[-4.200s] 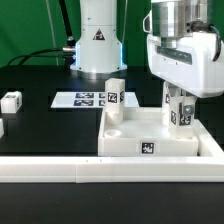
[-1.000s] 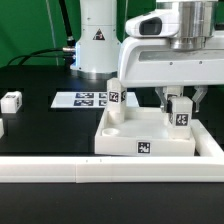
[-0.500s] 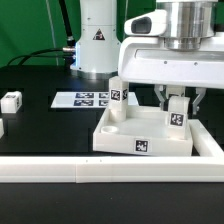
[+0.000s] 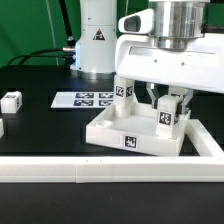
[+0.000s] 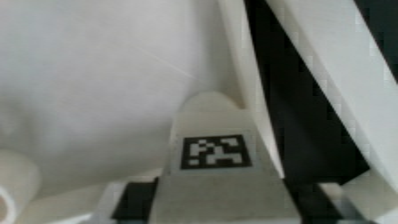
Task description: Assemble square table
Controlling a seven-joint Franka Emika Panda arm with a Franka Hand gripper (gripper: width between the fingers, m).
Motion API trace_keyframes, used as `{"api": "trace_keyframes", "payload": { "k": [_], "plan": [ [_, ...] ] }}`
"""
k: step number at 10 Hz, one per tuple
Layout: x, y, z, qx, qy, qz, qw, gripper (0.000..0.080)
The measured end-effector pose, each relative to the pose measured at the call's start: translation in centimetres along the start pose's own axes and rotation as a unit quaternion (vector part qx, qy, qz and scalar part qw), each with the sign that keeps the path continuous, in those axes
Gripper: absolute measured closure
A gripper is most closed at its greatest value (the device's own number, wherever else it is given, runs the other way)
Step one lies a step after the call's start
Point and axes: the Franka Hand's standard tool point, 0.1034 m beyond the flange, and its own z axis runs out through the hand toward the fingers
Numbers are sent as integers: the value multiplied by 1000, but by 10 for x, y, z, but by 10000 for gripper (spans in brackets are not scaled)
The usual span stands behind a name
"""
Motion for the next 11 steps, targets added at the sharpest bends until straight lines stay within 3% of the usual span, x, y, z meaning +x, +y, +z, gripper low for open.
{"api": "trace_keyframes", "payload": {
  "k": [1,2,6,8,10,11],
  "plan": [
    [-5,-2,-2,2,-2,-14,1000,331],
    [-5,-3,-8,6,-1,-44,999,214],
    [5,19,-45,18,-11,-150,988,154],
    [19,44,-49,9,-41,-210,977,150],
    [34,64,-50,8,-50,-236,971,150],
    [33,62,-50,7,-50,-231,972,150]
  ]
}}
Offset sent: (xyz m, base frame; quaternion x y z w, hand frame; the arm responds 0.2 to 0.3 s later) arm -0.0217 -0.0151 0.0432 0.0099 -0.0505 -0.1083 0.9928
